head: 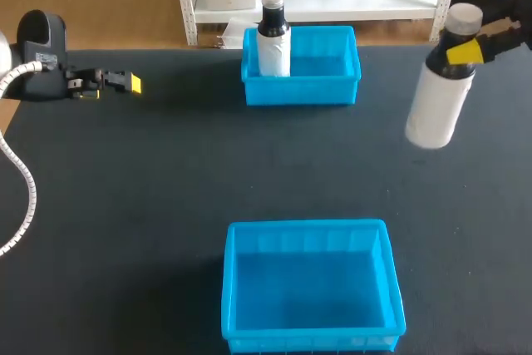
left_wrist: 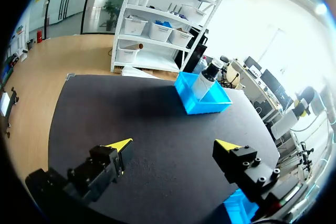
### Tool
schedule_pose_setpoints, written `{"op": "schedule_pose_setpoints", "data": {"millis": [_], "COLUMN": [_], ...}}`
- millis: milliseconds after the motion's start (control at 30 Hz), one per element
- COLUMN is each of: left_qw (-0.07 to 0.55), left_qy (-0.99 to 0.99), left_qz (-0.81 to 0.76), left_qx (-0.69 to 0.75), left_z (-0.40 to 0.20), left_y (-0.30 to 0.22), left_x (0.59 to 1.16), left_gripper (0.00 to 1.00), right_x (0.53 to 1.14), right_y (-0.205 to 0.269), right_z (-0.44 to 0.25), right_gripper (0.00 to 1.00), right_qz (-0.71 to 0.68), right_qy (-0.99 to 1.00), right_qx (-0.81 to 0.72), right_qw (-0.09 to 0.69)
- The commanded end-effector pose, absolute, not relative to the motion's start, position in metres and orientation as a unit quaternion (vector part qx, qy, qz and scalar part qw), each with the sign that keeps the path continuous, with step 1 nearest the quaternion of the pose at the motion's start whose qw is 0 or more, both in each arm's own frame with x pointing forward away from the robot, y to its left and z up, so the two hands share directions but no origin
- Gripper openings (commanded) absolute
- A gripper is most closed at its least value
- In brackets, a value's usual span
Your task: Pick up the bottle, and place it in the far bin if it is heavy, or in the near bin if it is light.
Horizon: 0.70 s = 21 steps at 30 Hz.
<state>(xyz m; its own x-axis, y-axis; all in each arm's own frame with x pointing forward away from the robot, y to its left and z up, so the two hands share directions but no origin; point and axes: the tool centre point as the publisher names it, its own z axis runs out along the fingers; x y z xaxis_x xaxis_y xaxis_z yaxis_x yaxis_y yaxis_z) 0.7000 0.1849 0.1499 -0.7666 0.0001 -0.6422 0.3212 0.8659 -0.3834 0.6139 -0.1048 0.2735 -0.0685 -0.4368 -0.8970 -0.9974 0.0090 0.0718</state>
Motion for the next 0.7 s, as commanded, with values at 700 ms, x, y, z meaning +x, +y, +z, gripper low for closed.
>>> {"op": "schedule_pose_setpoints", "data": {"millis": [700], "left_qw": [0.330], "left_qy": [0.908], "left_qz": [-0.243], "left_qx": [0.088], "left_z": [0.150], "left_y": [0.185], "left_x": [0.700], "left_gripper": [1.00], "right_x": [0.452], "right_y": [0.056], "right_z": [0.251], "right_gripper": [0.20], "right_qz": [0.494], "right_qy": [0.486], "right_qx": [-0.674], "right_qw": [0.256]}}
